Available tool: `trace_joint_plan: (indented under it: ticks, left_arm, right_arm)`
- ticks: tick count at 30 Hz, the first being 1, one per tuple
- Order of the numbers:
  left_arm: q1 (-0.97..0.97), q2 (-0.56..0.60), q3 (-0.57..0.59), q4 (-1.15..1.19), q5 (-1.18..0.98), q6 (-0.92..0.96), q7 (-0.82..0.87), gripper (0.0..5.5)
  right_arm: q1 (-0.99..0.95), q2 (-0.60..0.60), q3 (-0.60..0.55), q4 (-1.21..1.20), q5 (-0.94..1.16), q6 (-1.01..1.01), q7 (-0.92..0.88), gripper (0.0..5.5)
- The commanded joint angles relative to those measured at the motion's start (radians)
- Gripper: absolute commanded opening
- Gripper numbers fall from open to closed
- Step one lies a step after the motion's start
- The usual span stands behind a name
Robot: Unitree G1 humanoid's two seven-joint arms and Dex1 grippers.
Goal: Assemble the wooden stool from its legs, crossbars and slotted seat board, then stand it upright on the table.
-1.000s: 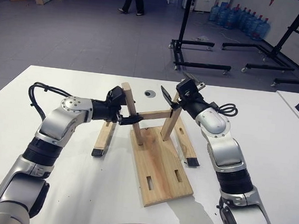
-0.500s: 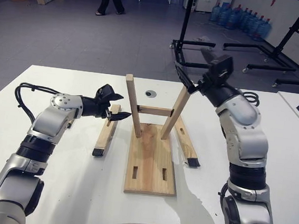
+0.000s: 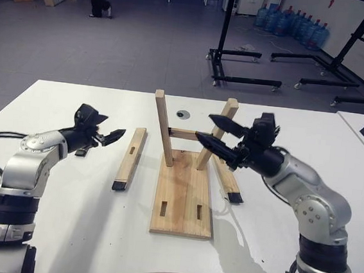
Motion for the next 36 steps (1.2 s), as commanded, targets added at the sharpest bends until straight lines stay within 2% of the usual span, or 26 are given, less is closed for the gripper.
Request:
trace_joint_plan:
  ticks: [1,8,14,23,29,32,34,36]
  left_arm:
    - [0.033,-0.036,0.040,0.141,0.077,0.034,0.178,4.09]
    - [-0.044,-0.016,-0.015,0.428,0.230,-0.235,0.277,4.09]
    - [-0.113,-0.037,-0.083,0.632,0.247,-0.236,0.190,4.09]
    - [-0.176,-0.052,-0.036,0.841,0.198,-0.247,0.185,2.69]
    - [-0.184,-0.055,-0.070,0.896,0.220,-0.315,0.167,1.80]
    - [-0.197,-0.073,-0.050,0.873,0.214,-0.468,0.221,1.28]
    - [-0.195,-0.088,-0.009,0.823,0.193,-0.573,0.274,1.27]
    - [-0.138,-0.148,0.068,0.590,0.103,-0.675,0.306,1.27]
  right_arm:
    - [0.069,0.088,0.085,-0.009,-0.003,0.028,-0.102,4.20]
    - [0.154,0.110,0.084,0.019,0.008,-0.063,-0.041,4.20]
    - [0.114,0.109,0.131,0.041,-0.005,-0.017,-0.083,4.20]
    - [0.046,0.094,0.146,0.050,-0.011,0.027,-0.127,4.20]
    - [0.032,0.076,0.157,0.052,-0.050,0.005,-0.127,4.20]
    - [0.028,0.089,0.127,0.058,-0.040,-0.018,-0.128,4.20]
    - [0.020,0.101,0.089,0.063,-0.012,-0.021,-0.142,4.20]
    - [0.007,0.118,0.056,0.083,-0.004,-0.030,-0.164,4.20]
